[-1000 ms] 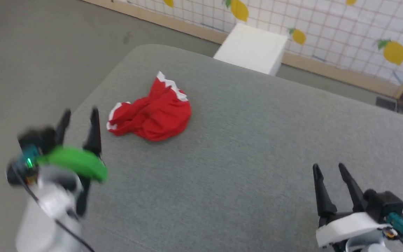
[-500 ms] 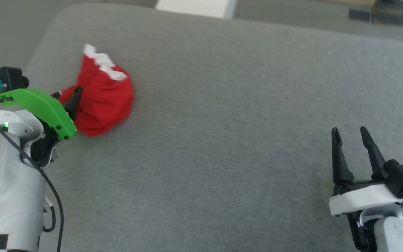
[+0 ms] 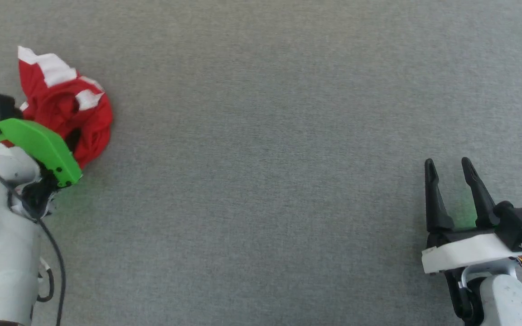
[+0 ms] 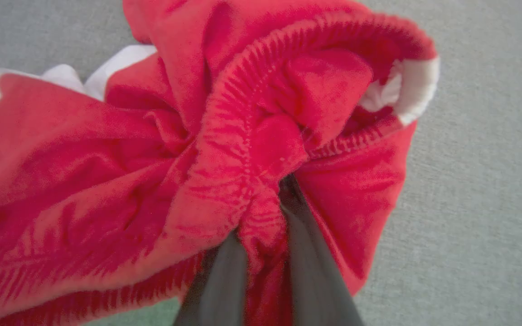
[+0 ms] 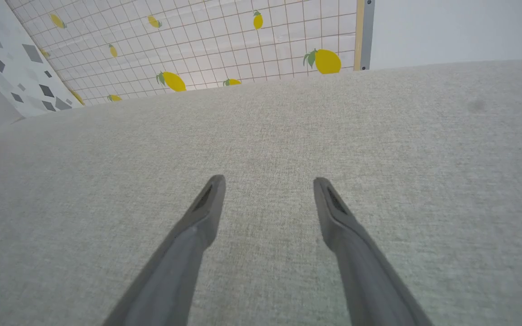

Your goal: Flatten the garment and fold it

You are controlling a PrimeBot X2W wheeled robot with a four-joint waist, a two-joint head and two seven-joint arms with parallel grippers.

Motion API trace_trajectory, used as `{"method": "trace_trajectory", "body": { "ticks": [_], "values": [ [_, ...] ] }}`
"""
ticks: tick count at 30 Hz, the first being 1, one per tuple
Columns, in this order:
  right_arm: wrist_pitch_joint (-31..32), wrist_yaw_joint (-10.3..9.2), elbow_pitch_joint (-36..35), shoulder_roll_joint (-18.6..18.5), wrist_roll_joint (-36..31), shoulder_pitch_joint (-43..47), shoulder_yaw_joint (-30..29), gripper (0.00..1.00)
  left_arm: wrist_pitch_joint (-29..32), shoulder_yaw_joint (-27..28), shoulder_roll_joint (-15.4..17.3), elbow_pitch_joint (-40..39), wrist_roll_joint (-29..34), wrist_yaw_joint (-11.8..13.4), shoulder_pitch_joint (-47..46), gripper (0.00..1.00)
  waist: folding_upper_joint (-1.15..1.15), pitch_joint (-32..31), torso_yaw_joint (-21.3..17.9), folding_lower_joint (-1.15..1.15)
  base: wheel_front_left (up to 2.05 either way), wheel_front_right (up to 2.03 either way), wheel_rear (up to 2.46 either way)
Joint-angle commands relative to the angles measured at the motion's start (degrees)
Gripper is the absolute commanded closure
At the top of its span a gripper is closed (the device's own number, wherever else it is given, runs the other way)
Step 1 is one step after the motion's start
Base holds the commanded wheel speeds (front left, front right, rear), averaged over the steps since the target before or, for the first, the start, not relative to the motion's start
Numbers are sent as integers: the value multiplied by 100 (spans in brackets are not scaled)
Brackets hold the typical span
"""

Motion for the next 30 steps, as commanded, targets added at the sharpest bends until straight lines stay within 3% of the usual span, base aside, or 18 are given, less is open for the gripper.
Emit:
{"method": "trace_trajectory", "body": {
  "ticks": [1, 4, 8, 17, 23, 30],
  "values": [
    [-57, -9, 32, 0, 54, -105, 41, 0, -166, -90, -79, -95, -28, -21, -109, 100, 0, -107, -20, -1, 0, 0, 0],
    [-67, -9, 153, 0, 154, -121, 92, 0, -743, -172, -4, -627, -180, -22, -367, 100, 0, -416, -89, -1, 0, 0, 0],
    [-71, -9, 254, 0, 286, -87, 142, 0, -1014, -485, 72, -1371, -413, -22, -724, 100, 0, -804, -250, -1, 0, 0, 0],
    [-72, -9, 356, 0, 642, 81, 309, 0, -837, -1391, 2, -2719, -1305, -23, -824, 100, 0, -1588, -1074, -1, 0, 0, 0],
    [-73, -9, 389, 0, 674, 375, 198, 0, -828, -2143, -309, -2688, -1330, -23, -46, 100, 0, -1876, -1451, -1, 0, 0, 0],
    [-73, -9, 394, 0, 637, 601, 97, 0, -666, -3337, -718, -1848, -1052, -23, 1054, 100, 0, -1969, -1589, -1, 0, 0, 0]
  ]
}}
